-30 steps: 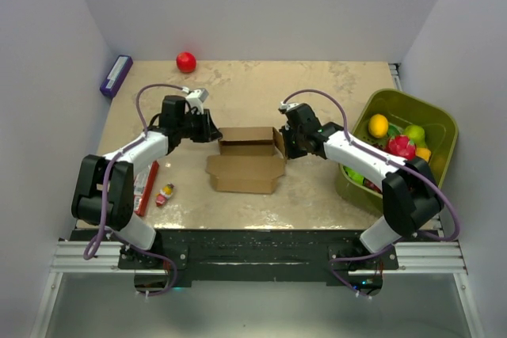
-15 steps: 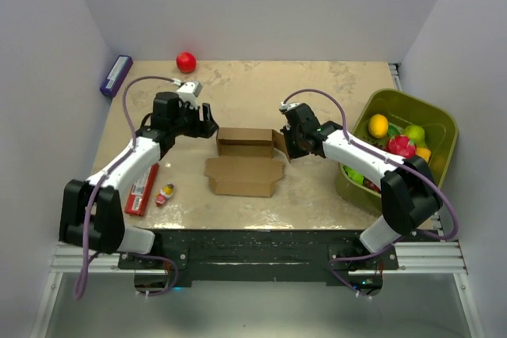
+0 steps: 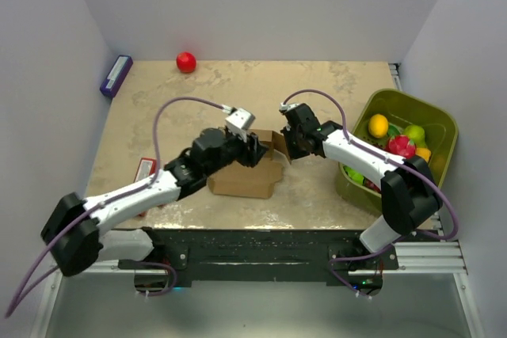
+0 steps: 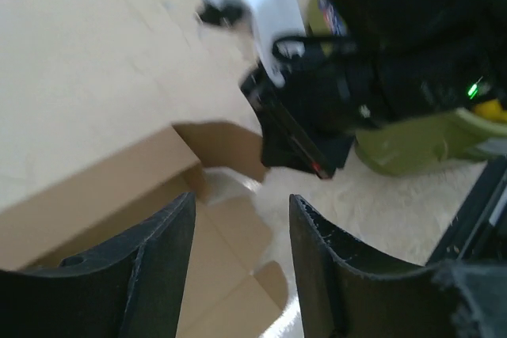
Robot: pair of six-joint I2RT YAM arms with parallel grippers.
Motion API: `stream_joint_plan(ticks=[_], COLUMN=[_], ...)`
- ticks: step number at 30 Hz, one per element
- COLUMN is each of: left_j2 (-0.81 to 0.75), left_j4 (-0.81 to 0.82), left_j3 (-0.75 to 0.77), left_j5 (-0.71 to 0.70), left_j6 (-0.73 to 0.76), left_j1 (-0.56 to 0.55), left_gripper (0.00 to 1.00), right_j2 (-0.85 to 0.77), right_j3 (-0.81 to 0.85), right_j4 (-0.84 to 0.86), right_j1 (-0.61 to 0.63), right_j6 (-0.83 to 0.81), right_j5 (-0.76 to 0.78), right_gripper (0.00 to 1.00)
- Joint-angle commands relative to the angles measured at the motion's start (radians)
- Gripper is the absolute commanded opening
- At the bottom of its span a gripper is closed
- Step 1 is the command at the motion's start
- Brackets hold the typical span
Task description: Fold the paper box
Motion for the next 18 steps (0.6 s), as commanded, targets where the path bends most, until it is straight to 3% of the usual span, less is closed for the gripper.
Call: stream_joint_plan(ticks=[1,13,18], left_j2=[0.152,0.44,0.535], left_j4=[0.23,0.517,0.592], left_j3=[-0.058,-0.127,-0.134], left_j5=[0.035,0.069,0.074], left_j6=[-0.119,-0.208,-0.233], left_j1=[-0.077,-0.091,-0.1], left_gripper=[0.49,0.22,0.19], right_j2=[0.007,0.004,0.006], right_j3=[0.044,0.032,0.032], right_j4=[-0.017,-0.013,-0.011], right_j1=[0.003,0.003,0.003], right_j6=[-0.019,-0.016,-0.013], right_j5=[0.01,0.004,-0.007], right_gripper=[0.0,0.0,0.0])
